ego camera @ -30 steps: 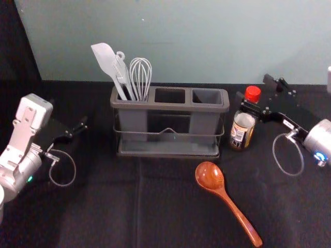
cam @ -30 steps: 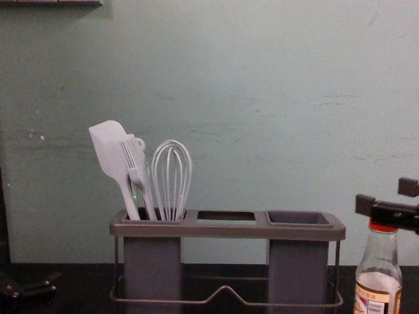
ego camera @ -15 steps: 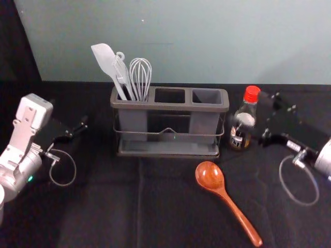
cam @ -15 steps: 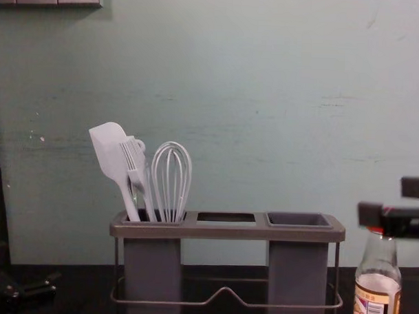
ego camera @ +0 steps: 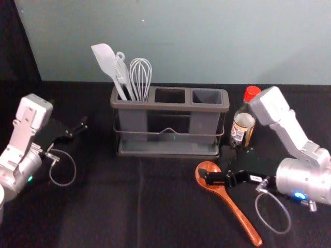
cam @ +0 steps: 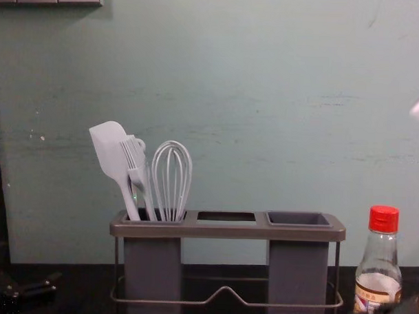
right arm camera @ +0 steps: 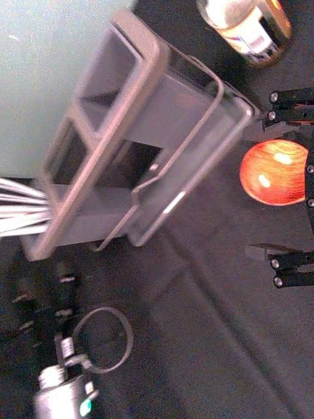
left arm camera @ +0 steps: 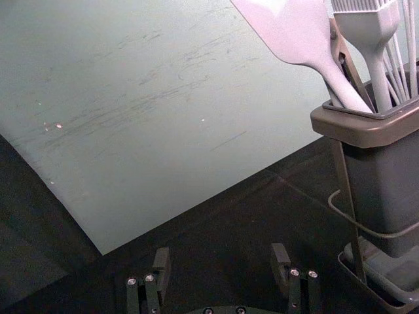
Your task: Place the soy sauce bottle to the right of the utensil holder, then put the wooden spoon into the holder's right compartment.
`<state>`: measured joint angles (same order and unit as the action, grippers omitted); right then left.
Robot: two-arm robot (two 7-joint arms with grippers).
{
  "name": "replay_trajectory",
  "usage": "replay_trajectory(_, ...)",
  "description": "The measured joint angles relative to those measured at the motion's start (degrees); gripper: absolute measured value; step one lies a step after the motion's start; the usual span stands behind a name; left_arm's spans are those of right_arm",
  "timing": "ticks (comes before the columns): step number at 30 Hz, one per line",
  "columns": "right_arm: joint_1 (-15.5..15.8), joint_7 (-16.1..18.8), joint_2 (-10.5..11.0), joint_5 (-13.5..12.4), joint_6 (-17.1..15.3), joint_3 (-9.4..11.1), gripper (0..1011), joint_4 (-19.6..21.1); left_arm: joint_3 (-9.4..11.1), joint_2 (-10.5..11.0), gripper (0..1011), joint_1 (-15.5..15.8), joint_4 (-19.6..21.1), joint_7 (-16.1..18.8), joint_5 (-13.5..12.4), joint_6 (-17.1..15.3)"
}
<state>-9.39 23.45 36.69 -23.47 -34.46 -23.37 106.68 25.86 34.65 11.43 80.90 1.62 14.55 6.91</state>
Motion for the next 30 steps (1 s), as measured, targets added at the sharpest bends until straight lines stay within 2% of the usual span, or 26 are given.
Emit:
replay_trajectory(3,-2.26,-0.39,-0.69,0.75,-3.72,-2.00,1000,-1.64,0.00,0.00,1005,0.00,0.00,0.00,0.00,0.00)
replay_trajectory(9,-5.43,-0.63,-2.24,2.69,-7.95,-4.79,1000,-5.26,0.00,0.00,1005,0.00,0.00,0.00,0.00,0.00)
replay_trajectory(15,-6.52,-0.92,-3.87,4.20,-9.02,-5.42,1000,-7.75,0.00,0.00,1005,0.00,0.00,0.00,0.00,0.00)
replay_trajectory(30,-6.98,-0.66,-6.22,6.43,-9.36,-5.52,1000,-10.89,0.00,0.00,1005,0.00,0.00,0.00,0.00,0.00)
